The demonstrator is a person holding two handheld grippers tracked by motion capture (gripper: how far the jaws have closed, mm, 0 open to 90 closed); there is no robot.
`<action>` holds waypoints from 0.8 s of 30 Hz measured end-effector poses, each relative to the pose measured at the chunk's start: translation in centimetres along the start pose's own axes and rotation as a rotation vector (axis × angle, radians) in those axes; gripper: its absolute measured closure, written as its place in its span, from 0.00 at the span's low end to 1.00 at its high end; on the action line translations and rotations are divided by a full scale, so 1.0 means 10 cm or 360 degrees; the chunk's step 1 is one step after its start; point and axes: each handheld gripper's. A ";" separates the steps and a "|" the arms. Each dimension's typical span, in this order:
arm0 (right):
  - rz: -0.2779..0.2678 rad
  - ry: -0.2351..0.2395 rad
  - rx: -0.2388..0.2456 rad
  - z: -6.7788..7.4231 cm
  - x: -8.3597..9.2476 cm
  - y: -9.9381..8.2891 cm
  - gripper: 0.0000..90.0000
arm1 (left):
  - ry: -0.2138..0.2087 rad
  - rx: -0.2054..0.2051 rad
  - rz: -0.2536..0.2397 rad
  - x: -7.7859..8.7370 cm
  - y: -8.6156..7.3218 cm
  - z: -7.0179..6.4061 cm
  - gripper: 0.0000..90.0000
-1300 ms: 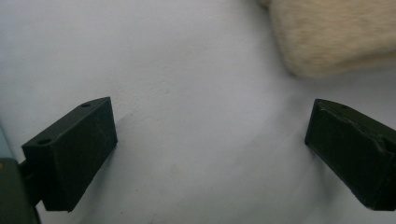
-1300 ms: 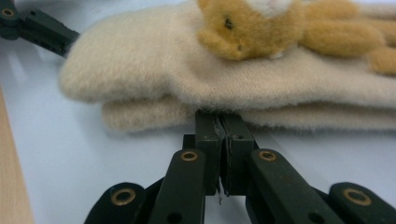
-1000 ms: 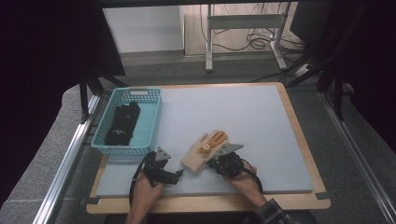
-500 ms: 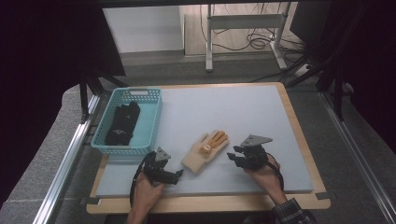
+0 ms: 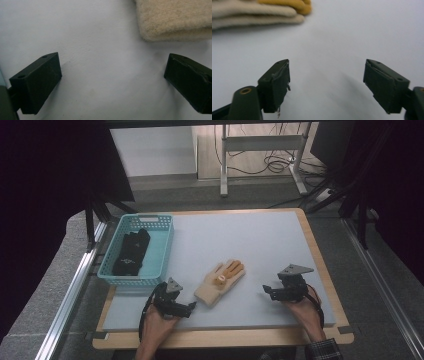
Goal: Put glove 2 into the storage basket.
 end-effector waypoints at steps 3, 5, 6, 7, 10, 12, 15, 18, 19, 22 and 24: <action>0.0022 -0.0021 -0.0018 -0.03 -0.03 -0.09 0.16 | -0.0001 0.0001 0.0001 0.00 0.00 0.00 0.01; 0.0060 -0.0028 0.0001 -0.03 -0.06 -0.11 0.13 | -0.0003 0.0001 0.0003 0.00 0.00 0.00 0.01; 0.0064 -0.0038 0.0008 -0.03 -0.07 -0.12 0.12 | -0.0003 0.0001 0.0003 0.00 0.00 0.00 0.01; 0.0061 -0.0035 0.0003 -0.03 -0.08 -0.12 0.12 | -0.0003 0.0001 0.0003 0.00 0.00 0.00 0.01; 0.0063 -0.0034 0.0000 -0.03 -0.08 -0.13 0.12 | -0.0006 0.0002 0.0003 0.00 0.00 0.00 0.01; 0.0060 -0.0036 -0.0002 -0.03 -0.08 -0.13 0.12 | -0.0008 0.0002 0.0004 0.00 0.00 0.00 0.01; 0.0059 -0.0040 0.0001 -0.03 -0.08 -0.13 0.12 | -0.0010 -0.0002 0.0006 0.00 0.00 0.01 0.01; 0.0057 -0.0041 0.0001 -0.03 -0.08 -0.13 0.12 | -0.0016 -0.0015 0.0017 0.02 0.01 0.01 0.02; 0.0057 -0.0041 0.0001 -0.03 -0.08 -0.13 0.12 | -0.0020 -0.0019 0.0025 0.02 0.02 0.02 0.03; 0.0056 -0.0042 0.0001 -0.03 -0.08 -0.14 0.12 | -0.0055 -0.0008 0.0041 0.06 0.05 0.00 0.04; 0.0056 -0.0042 0.0002 -0.03 -0.08 -0.14 0.12 | -0.0104 -0.0008 0.0027 0.08 0.08 -0.03 0.04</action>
Point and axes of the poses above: each handheld gripper's, and its own axes: x roughly backward along the jaws, y roughly out of its top, z roughly to its left, and after that the axes turned 6 degrees about x, right-handed
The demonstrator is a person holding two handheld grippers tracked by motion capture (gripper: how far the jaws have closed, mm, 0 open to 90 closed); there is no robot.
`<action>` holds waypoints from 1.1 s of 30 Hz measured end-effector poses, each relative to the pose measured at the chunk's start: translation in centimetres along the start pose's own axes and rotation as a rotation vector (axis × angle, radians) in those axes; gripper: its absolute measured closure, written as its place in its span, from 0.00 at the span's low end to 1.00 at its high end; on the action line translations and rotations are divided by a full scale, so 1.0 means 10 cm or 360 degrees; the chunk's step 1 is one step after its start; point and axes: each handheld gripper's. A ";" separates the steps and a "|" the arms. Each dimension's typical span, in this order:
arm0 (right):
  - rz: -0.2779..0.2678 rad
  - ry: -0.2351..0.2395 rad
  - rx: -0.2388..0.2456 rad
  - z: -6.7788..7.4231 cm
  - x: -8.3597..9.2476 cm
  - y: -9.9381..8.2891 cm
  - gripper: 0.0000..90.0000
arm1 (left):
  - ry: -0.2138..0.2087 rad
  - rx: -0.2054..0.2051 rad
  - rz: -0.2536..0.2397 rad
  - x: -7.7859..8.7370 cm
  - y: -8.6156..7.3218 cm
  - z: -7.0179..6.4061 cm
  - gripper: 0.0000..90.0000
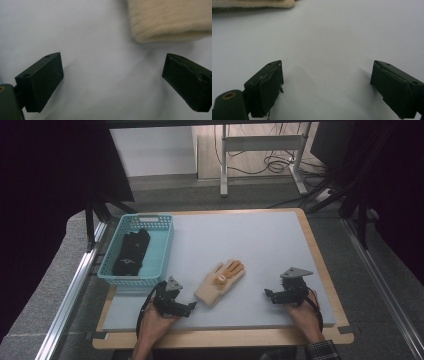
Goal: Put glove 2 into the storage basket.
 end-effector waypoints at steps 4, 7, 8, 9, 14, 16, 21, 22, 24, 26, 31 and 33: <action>0.0000 -0.0001 0.0000 0.00 0.00 0.00 0.12 | -0.0057 -0.0021 -0.0009 0.03 0.10 -0.10 0.04; -0.0001 -0.0001 0.0001 0.00 0.00 0.00 0.12 | -0.0103 -0.0029 -0.0029 0.04 0.21 -0.17 0.04; -0.0001 -0.0001 0.0000 0.00 0.00 0.00 0.12 | -0.0108 -0.0032 -0.0031 0.03 0.25 -0.19 0.04; -0.0001 0.0000 0.0000 0.00 0.00 0.00 0.12 | -0.0111 -0.0039 -0.0030 0.03 0.30 -0.21 0.04; -0.0002 0.0000 0.0000 0.00 0.00 0.00 0.12 | -0.0123 -0.0062 -0.0007 -0.08 0.53 -0.33 0.03; -0.0003 0.0000 -0.0002 0.00 0.00 0.00 0.12 | -0.0120 -0.0072 0.0017 -0.15 0.62 -0.39 0.03; -0.0003 0.0001 -0.0002 0.00 0.00 0.00 0.12 | -0.0054 -0.0102 0.0091 -0.39 0.79 -0.50 0.03; -0.0003 0.0001 -0.0002 0.00 0.00 0.00 0.12 | -0.0054 -0.0102 0.0091 -0.39 0.79 -0.50 0.03; -0.0003 0.0002 -0.0002 0.00 0.00 0.00 0.12 | 0.0010 -0.0111 0.0152 -0.54 0.85 -0.52 0.02; -0.0003 0.0001 -0.0002 0.00 0.00 0.00 0.12 | 0.0042 -0.0115 0.0191 -0.64 0.87 -0.53 0.02; -0.0003 0.0002 -0.0003 0.00 0.00 0.00 0.12 | 0.0060 -0.0066 0.0257 -0.80 0.86 -0.50 0.03; -0.0003 0.0002 -0.0004 0.00 0.00 0.00 0.12 | 0.0075 -0.0061 0.0255 -0.78 0.87 -0.51 0.05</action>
Point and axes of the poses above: each handheld gripper's, and its own axes: x roughly backward along the jaws, y roughly out of its top, z roughly to its left, and after that the axes turned 6 degrees about x, right-handed
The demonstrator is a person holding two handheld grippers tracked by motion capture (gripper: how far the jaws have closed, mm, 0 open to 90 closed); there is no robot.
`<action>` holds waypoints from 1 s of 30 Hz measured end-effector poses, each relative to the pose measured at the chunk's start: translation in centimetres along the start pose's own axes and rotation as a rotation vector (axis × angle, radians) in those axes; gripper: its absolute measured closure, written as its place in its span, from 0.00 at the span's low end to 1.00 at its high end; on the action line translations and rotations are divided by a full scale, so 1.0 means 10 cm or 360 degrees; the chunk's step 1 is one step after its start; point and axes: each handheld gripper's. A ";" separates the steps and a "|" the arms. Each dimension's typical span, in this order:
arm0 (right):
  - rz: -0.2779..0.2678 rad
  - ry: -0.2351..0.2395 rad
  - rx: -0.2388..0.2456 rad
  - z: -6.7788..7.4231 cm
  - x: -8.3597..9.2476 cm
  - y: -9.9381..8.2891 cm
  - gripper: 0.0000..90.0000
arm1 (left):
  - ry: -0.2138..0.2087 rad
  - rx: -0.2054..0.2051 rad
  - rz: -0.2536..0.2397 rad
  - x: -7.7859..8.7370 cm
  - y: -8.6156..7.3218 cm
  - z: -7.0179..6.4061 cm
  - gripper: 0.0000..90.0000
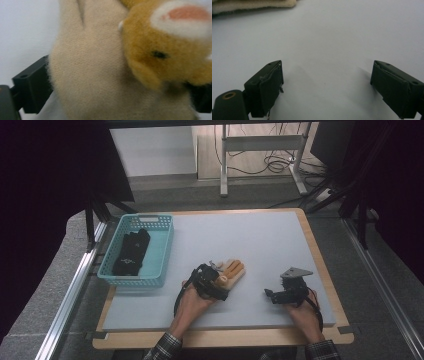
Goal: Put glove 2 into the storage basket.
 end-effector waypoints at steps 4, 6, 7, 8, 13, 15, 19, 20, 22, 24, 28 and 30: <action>0.0000 0.0000 0.0000 0.00 0.00 0.00 0.12 | -0.0016 -0.0022 -0.0017 0.05 0.00 -0.02 0.26; 0.0000 0.0000 0.0000 0.00 0.00 0.00 0.12 | -0.0022 -0.0042 -0.0020 0.07 0.00 -0.04 0.36; 0.0000 0.0000 0.0000 0.00 0.00 0.00 0.12 | -0.0022 -0.0042 -0.0020 0.07 0.00 -0.04 0.40; 0.0000 0.0000 0.0001 0.00 0.00 0.00 0.12 | -0.0027 -0.0063 -0.0021 0.09 -0.01 -0.06 0.47; 0.0000 0.0000 0.0001 0.00 0.00 0.00 0.12 | -0.0037 -0.0098 -0.0020 0.11 0.00 -0.08 0.68; 0.0000 -0.0001 0.0001 0.00 0.00 0.00 0.12 | -0.0040 -0.0119 -0.0033 0.14 0.00 -0.07 0.74; 0.0000 0.0000 0.0000 0.00 0.00 0.00 0.12 | -0.0087 -0.0084 -0.0064 0.20 0.02 -0.01 0.80; 0.0001 0.0000 0.0000 0.00 0.00 0.00 0.12 | -0.0097 -0.0067 -0.0074 0.21 0.02 0.01 0.81; 0.0000 0.0000 0.0000 0.00 0.00 0.00 0.12 | -0.0118 -0.0048 -0.0087 0.24 0.04 0.04 0.81; 0.0000 0.0000 0.0000 0.00 0.00 0.00 0.12 | -0.0108 -0.0042 -0.0095 0.29 0.07 0.07 0.81; 0.0000 -0.0001 0.0001 0.00 0.00 0.00 0.12 | -0.0091 -0.0025 -0.0122 0.40 0.14 0.13 0.81; 0.0000 0.0000 0.0001 0.00 0.00 0.00 0.12 | -0.0073 -0.0012 -0.0134 0.46 0.18 0.18 0.81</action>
Point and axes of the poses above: each handheld gripper's, and its own axes: x roughly backward along the jaws, y roughly out of its top, z roughly to its left, and after that the axes turned 6 degrees about x, right-handed
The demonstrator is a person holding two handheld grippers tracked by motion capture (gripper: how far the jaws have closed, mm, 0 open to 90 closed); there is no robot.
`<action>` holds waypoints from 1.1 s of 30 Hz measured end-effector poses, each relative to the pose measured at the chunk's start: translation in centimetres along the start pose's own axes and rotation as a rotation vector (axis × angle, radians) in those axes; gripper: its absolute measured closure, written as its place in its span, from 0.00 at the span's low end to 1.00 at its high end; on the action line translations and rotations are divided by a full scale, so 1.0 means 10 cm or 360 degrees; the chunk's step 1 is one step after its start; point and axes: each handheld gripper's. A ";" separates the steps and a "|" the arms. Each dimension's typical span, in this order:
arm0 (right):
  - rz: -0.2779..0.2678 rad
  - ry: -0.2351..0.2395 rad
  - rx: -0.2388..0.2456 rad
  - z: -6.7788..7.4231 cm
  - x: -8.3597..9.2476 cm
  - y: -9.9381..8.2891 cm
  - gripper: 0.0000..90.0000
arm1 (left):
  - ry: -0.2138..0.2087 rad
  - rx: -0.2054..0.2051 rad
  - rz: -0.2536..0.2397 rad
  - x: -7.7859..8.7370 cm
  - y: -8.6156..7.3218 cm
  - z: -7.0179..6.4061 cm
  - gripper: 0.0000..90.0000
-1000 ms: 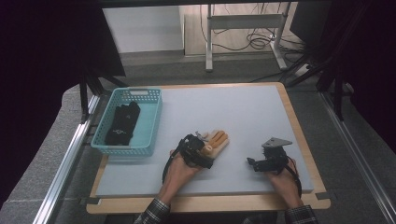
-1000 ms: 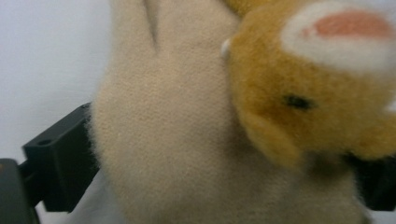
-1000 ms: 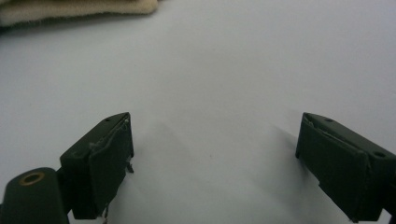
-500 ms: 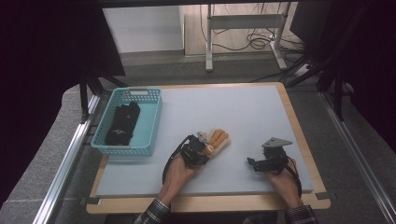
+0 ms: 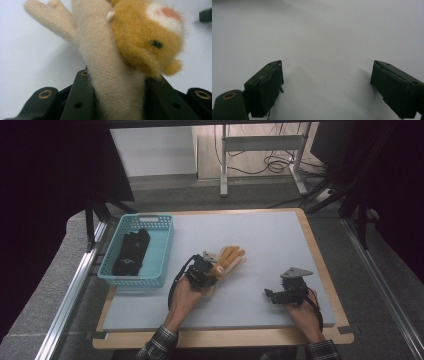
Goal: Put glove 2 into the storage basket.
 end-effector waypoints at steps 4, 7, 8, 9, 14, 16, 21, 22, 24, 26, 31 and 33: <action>0.0000 0.0000 0.0000 0.00 0.00 0.00 0.12 | 0.0035 0.0034 -0.0019 0.12 0.07 0.11 0.81; 0.0000 0.0001 0.0000 0.00 0.00 0.00 0.12 | 0.0048 0.0057 -0.0031 0.18 0.09 0.18 0.81; 0.0000 0.0001 -0.0001 0.00 0.00 0.00 0.12 | 0.0058 0.0068 -0.0035 0.21 0.11 0.22 0.81; -0.0001 0.0001 -0.0004 0.00 0.00 0.00 0.12 | 0.0079 0.0078 -0.0042 0.26 0.13 0.27 0.81; -0.0002 0.0001 -0.0004 0.00 0.00 0.00 0.12 | 0.0133 0.0100 -0.0066 0.41 0.20 0.39 0.81; -0.0001 0.0001 -0.0003 0.00 0.00 0.00 0.12 | 0.0149 0.0110 -0.0076 0.47 0.21 0.43 0.81; -0.0001 0.0001 -0.0003 0.00 0.00 0.00 0.12 | 0.0185 0.0131 -0.0086 0.56 0.25 0.51 0.80; -0.0001 0.0002 -0.0004 0.00 0.00 0.00 0.12 | 0.0192 0.0134 -0.0084 0.57 0.25 0.53 0.80; -0.0001 0.0001 -0.0003 0.00 0.00 0.00 0.12 | 0.0209 0.0147 -0.0085 0.59 0.26 0.56 0.81; -0.0002 0.0001 -0.0003 0.00 0.00 0.00 0.12 | 0.0237 0.0158 -0.0084 0.62 0.26 0.61 0.80; -0.0002 0.0002 -0.0004 0.00 0.00 0.00 0.12 | 0.0288 0.0196 -0.0088 0.70 0.26 0.73 0.80; -0.0002 0.0002 -0.0004 0.00 0.00 0.00 0.12 | 0.0315 0.0211 -0.0088 0.74 0.26 0.78 0.80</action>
Point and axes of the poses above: each handheld gripper's, and its own axes: x roughly backward along the jaws, y roughly out of its top, z roughly to its left, and after that the axes turned 6 degrees about x, right-handed
